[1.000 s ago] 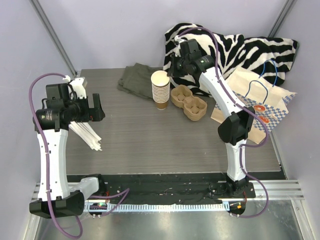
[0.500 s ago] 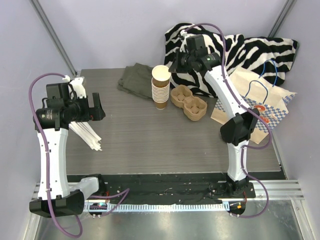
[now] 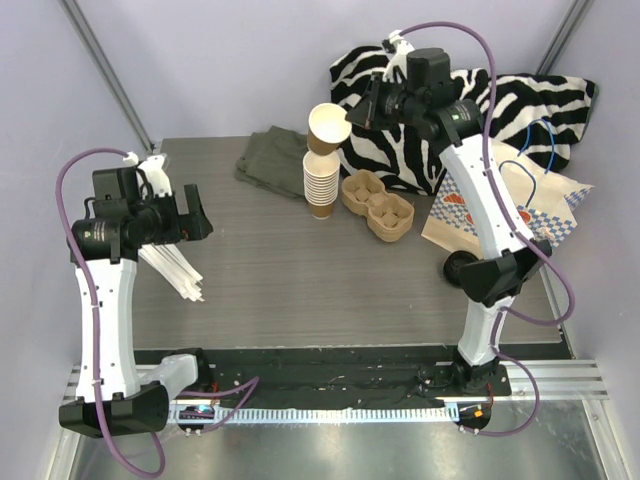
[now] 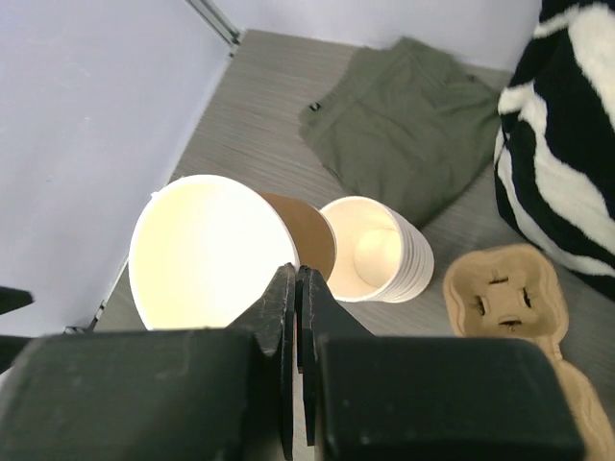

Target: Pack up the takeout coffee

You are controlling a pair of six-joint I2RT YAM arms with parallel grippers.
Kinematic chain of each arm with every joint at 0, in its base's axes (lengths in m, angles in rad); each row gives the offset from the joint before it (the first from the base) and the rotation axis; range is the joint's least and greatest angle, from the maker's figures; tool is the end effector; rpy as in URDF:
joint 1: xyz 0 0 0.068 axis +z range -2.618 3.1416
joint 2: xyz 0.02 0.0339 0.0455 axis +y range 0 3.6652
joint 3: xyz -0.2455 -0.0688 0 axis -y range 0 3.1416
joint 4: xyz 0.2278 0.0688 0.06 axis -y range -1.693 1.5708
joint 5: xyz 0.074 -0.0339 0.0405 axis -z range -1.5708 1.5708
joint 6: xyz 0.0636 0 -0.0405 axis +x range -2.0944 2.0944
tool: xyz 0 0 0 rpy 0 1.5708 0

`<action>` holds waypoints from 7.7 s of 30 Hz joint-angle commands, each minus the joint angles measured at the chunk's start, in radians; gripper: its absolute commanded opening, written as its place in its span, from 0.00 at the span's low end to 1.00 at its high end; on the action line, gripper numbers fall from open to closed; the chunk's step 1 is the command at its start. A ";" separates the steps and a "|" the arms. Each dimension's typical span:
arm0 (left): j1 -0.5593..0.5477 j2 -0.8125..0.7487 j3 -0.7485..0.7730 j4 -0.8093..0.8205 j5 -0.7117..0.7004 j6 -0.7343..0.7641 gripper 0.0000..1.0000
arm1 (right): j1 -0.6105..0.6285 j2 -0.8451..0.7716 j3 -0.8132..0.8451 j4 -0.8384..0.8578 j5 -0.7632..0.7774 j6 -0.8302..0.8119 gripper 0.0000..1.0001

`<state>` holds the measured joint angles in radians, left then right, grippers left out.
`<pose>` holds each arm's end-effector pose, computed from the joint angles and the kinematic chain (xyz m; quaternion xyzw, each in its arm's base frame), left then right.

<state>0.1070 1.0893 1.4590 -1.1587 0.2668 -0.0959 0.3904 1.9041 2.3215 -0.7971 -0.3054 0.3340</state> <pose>0.1931 0.0039 0.3733 -0.0424 0.9168 -0.1209 0.3783 0.3712 0.1734 0.4428 -0.1084 0.8155 0.3142 0.4738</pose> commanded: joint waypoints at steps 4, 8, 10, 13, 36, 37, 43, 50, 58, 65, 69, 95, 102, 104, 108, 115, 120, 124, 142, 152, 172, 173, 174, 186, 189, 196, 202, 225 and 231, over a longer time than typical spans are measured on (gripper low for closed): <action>0.007 -0.040 -0.031 0.036 0.106 -0.065 1.00 | 0.007 -0.218 -0.033 0.062 -0.131 -0.085 0.01; 0.007 -0.077 -0.037 0.076 0.126 -0.071 1.00 | 0.056 -0.359 -0.300 0.052 -0.187 -0.226 0.01; 0.006 -0.114 -0.061 0.108 0.137 -0.065 1.00 | 0.122 -0.417 -0.410 0.052 -0.176 -0.332 0.01; 0.007 -0.195 -0.124 0.203 0.156 -0.064 1.00 | 0.246 -0.517 -0.626 0.056 -0.126 -0.462 0.01; 0.007 -0.192 -0.276 0.217 0.299 0.025 1.00 | 0.495 -0.448 -1.120 0.268 -0.066 -0.687 0.01; 0.007 -0.192 -0.278 0.217 0.304 0.025 1.00 | 0.490 -0.441 -1.111 0.266 -0.076 -0.688 0.01; 0.007 -0.186 -0.289 0.228 0.310 0.025 1.00 | 0.470 -0.379 -1.093 0.272 -0.152 -0.714 0.01; 0.007 -0.163 -0.293 0.234 0.321 0.016 1.00 | 0.439 -0.316 -1.070 0.266 -0.195 -0.734 0.01; 0.007 -0.141 -0.292 0.226 0.322 0.028 1.00 | 0.427 -0.266 -1.041 0.233 -0.238 -0.751 0.09; 0.007 -0.138 -0.290 0.225 0.322 0.038 1.00 | 0.401 -0.249 -1.015 0.205 -0.250 -0.757 0.26; 0.006 -0.134 -0.287 0.223 0.319 0.041 1.00 | 0.392 -0.244 -0.987 0.179 -0.251 -0.765 0.50; 0.007 -0.149 -0.233 0.203 0.376 0.142 1.00 | -0.202 -0.649 -1.117 -0.360 0.198 -0.951 0.73; 0.006 -0.154 -0.249 0.220 0.373 0.133 1.00 | -0.236 -0.816 -1.329 -0.079 0.354 -0.693 0.54; 0.008 -0.151 -0.247 0.221 0.373 0.133 1.00 | -0.240 -0.833 -1.346 -0.016 0.385 -0.669 0.54; 0.007 -0.147 -0.247 0.225 0.374 0.130 1.00 | -0.248 -0.798 -1.351 0.022 0.370 -0.616 0.52; 0.007 -0.151 -0.247 0.223 0.368 0.133 1.00 | -0.249 -0.694 -1.332 0.019 0.368 -0.538 0.52; 0.007 -0.158 -0.258 0.228 0.367 0.125 1.00 | -0.248 -0.709 -1.343 0.030 0.480 -0.286 0.53; 0.005 -0.157 -0.267 0.238 0.374 0.116 1.00 | -0.248 -0.689 -1.381 0.064 0.638 -0.190 0.46; 0.007 -0.146 -0.264 0.251 0.385 0.101 1.00 | -0.251 -0.599 -1.393 0.087 0.598 -0.118 0.47; 0.007 -0.134 -0.269 0.267 0.393 0.101 1.00 | -0.251 -0.560 -1.383 0.084 0.597 -0.121 0.45; 0.007 -0.131 -0.279 0.278 0.387 0.076 0.99 | -0.268 -0.505 -1.358 0.087 0.600 -0.113 0.25; 0.007 -0.131 -0.279 0.278 0.385 0.076 1.00 | -0.269 -0.507 -1.358 0.087 0.598 -0.110 0.25; 0.007 -0.129 -0.279 0.278 0.385 0.076 1.00 | -0.269 -0.505 -1.357 0.087 0.597 -0.113 0.23; 0.007 -0.129 -0.278 0.275 0.387 0.079 1.00 | -0.272 -0.588 -1.369 0.070 0.563 -0.139 0.01; 0.005 -0.124 -0.276 0.278 0.391 0.074 1.00 | -0.272 -0.623 -1.373 0.065 0.557 -0.148 0.01; 0.007 -0.121 -0.276 0.280 0.397 0.073 1.00 | -0.274 -0.662 -1.380 0.062 0.549 -0.171 0.01; 0.007 -0.117 -0.272 0.289 0.405 0.064 1.00 | -0.272 -0.567 -1.363 0.048 0.540 -0.168 0.37; 0.007 -0.111 -0.287 0.306 0.407 0.062 1.00 | -0.292 -0.501 -1.358 0.050 0.531 -0.151 0.15; 0.006 -0.108 -0.287 0.310 0.408 0.061 1.00 | -0.294 -0.528 -1.328 0.024 0.513 -0.153 0.01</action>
<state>0.1070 0.9829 1.1736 -0.8928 0.6495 -0.0238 0.1013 1.4231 0.9302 -0.7586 0.2203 0.1757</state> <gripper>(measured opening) 0.995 0.050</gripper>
